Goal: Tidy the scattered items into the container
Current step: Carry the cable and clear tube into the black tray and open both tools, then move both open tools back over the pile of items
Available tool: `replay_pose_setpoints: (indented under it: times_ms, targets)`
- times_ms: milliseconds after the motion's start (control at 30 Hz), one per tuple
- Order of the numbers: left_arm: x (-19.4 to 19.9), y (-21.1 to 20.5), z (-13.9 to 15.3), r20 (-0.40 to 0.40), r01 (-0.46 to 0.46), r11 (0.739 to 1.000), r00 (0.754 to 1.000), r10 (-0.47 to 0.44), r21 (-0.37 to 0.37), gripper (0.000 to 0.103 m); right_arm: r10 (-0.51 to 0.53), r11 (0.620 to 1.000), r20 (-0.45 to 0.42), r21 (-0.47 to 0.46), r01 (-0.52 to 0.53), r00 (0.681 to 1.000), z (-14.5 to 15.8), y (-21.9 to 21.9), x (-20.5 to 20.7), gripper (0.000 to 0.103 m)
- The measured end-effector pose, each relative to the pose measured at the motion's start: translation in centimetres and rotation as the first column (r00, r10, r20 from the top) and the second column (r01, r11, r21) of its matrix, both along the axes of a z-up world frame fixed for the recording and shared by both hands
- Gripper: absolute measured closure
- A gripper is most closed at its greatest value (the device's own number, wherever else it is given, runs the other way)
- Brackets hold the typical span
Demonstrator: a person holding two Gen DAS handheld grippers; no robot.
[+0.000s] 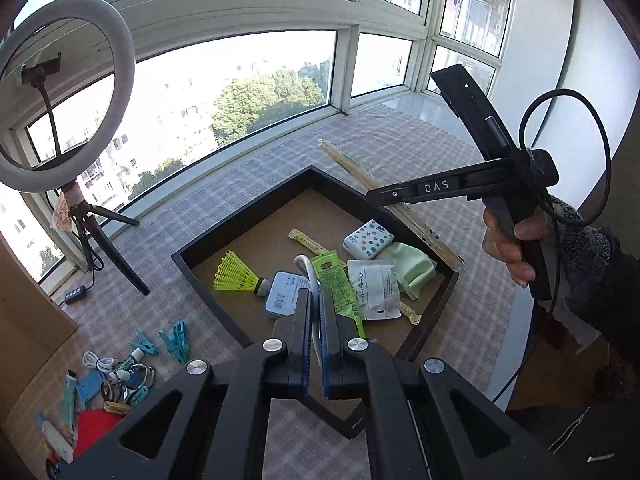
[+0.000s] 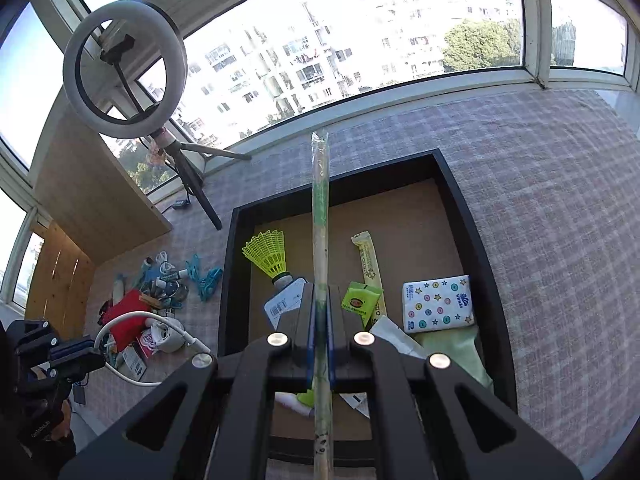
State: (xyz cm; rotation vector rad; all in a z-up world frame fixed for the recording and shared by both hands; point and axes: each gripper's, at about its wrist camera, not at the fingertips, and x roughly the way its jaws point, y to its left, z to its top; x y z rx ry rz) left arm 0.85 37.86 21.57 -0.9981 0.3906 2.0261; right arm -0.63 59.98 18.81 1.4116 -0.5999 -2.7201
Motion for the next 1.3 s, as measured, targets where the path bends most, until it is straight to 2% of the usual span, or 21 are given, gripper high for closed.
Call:
replay_pose_setpoints:
  times_ms: [67, 100, 133, 167, 200, 367, 600, 800, 1000, 1033, 1233, 1300]
  targets:
    - [-0.4, 0.8, -0.3, 0.020, -0.013, 1.000, 1.000, 0.013, -0.006, 0.097, -0.024, 0.998, 0.004, 0.051, 0.024, 1.000, 0.2, 0.3, -0.1, 0.075]
    - [-0.7, 1.1, -0.5, 0.035, -0.025, 1.000, 0.999, 0.025, -0.012, 0.083, -0.050, 0.994, 0.010, 0.097, 0.049, 0.999, 0.3, 0.5, -0.2, 0.050]
    - [-0.9, 1.2, -0.7, 0.039, -0.050, 0.998, 0.998, 0.051, -0.024, 0.057, -0.068, 0.989, 0.007, 0.136, 0.066, 0.998, 0.4, 0.6, -0.1, 0.039]
    - [-1.0, 1.3, -0.9, 0.032, -0.068, 0.997, 0.997, 0.068, -0.025, 0.046, -0.071, 0.984, -0.004, 0.163, 0.071, 0.997, 0.6, 0.6, 0.0, 0.039]
    - [-1.0, 1.4, -1.0, 0.024, -0.085, 0.996, 0.996, 0.085, -0.025, 0.044, -0.068, 0.982, -0.010, 0.174, 0.069, 0.998, 0.7, 0.6, 0.1, 0.039]
    - [-0.7, 1.7, -1.3, 0.009, -0.097, 0.994, 0.995, 0.097, -0.040, 0.053, -0.059, 0.979, -0.025, 0.194, 0.063, 0.998, 0.8, 0.9, 0.5, 0.039]
    - [-0.7, 1.1, -1.3, 0.007, -0.131, 0.990, 0.991, 0.131, -0.043, 0.053, -0.054, 0.982, -0.027, 0.181, 0.058, 0.998, 0.7, 0.4, 0.8, 0.039]
    - [-0.4, -1.3, -1.2, -0.028, -0.197, 0.979, 0.980, 0.196, -0.047, 0.051, -0.044, 0.984, -0.031, 0.169, 0.049, 0.999, 0.6, -1.0, 1.1, 0.039]
    - [-0.1, -6.2, -0.8, -0.075, -0.341, 0.939, 0.938, 0.337, -0.043, 0.048, -0.018, 0.986, -0.045, 0.163, 0.025, 0.999, 0.8, -3.7, 1.2, 0.039]
    - [0.1, -7.3, -0.6, -0.081, -0.364, 0.931, 0.929, 0.361, -0.035, 0.044, -0.011, 0.986, -0.047, 0.164, 0.019, 0.999, 0.8, -4.2, 1.2, 0.039]
    - [0.9, -13.3, -0.1, -0.119, -0.475, 0.880, 0.875, 0.469, -0.022, 0.038, 0.020, 0.988, -0.057, 0.156, -0.011, 0.998, 1.0, -7.9, 1.5, 0.039]
    - [1.2, -15.8, 0.0, -0.121, -0.518, 0.855, 0.849, 0.514, -0.007, 0.036, 0.028, 0.987, -0.069, 0.159, -0.017, 0.997, 1.1, -9.3, 1.6, 0.039]
